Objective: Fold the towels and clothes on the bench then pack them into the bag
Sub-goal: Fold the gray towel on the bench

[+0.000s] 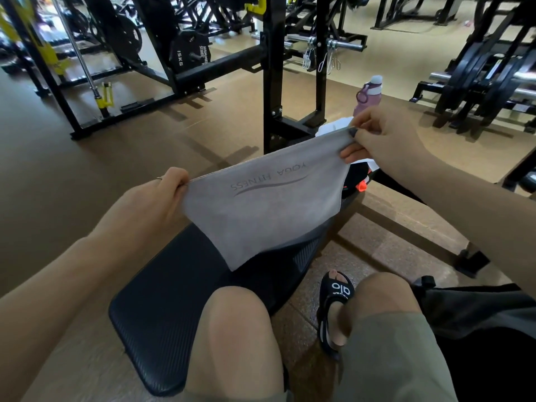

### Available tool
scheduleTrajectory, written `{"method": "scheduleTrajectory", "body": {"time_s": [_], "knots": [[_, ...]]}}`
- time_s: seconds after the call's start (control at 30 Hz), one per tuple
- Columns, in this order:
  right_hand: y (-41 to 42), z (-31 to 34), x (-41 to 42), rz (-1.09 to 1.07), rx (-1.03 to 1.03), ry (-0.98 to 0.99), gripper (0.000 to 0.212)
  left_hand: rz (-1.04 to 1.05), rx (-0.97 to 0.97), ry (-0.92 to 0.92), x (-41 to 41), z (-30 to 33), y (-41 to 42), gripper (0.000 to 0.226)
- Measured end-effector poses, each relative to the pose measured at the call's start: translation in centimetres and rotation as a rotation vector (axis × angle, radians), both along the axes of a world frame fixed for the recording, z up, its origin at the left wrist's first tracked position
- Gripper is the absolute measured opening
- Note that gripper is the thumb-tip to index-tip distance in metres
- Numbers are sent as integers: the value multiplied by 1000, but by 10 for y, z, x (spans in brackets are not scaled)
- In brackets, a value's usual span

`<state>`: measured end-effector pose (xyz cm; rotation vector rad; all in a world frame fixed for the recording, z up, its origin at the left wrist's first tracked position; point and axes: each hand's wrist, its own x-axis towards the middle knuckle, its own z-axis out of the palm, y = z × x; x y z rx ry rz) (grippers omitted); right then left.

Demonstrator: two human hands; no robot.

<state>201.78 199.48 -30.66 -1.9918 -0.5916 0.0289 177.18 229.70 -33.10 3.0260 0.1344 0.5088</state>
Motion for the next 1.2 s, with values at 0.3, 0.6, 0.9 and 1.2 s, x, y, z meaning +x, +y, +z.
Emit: {"method": "scheduleTrajectory", "body": {"time_s": [0.3,0.6,0.9,1.2], "knots": [[-2,3,-2,106,-161,39,22,-159,275,129,0,6,26,66],[24,-6,26,190,-293,17,10,-94,169,47,13,-10,55,53],[143,-29,70,55,-208,-106,17,138,199,-134,38,21,106,28],[120,-118,78,163,-383,-251,6,-98,128,37,9,-66,62,31]]}}
